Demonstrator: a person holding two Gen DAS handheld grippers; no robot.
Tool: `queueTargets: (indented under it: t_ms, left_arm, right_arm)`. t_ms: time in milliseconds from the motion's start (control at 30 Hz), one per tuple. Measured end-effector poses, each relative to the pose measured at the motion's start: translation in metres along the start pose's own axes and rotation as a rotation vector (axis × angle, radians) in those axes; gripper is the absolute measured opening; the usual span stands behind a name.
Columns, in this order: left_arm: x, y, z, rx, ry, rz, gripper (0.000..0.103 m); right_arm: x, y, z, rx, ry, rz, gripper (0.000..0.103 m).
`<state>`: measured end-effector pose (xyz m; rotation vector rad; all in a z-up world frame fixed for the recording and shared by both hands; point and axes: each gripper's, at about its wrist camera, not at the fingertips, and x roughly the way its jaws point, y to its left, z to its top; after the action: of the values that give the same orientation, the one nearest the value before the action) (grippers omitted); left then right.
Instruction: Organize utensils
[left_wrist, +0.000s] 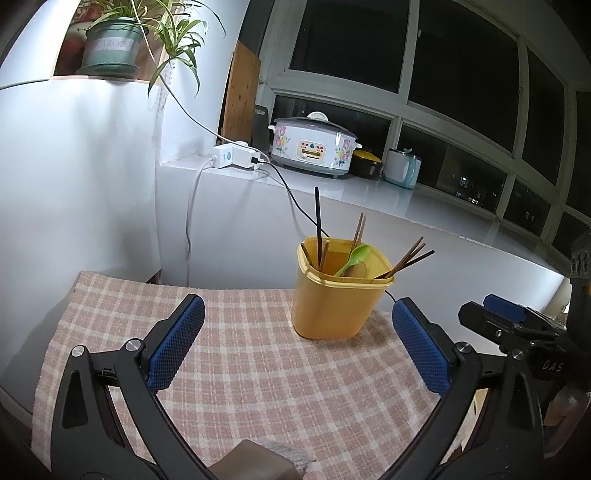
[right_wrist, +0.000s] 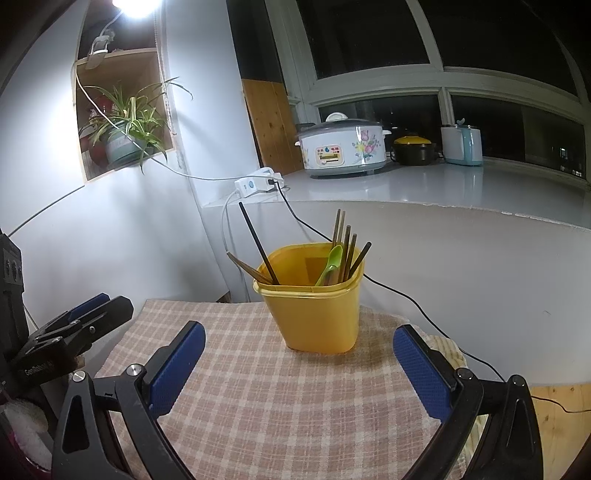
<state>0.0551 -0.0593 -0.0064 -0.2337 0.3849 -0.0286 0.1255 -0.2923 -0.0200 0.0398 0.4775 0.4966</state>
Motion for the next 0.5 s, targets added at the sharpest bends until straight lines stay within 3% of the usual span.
queueTargets:
  t_ms: [500]
  left_arm:
    - [0.0012, 0.0, 0.0009, 0.007, -0.003, 0.011, 0.103]
  right_arm:
    - [0.0036, 0.0014, -0.0009, 0.013, 0.012, 0.005, 0.103]
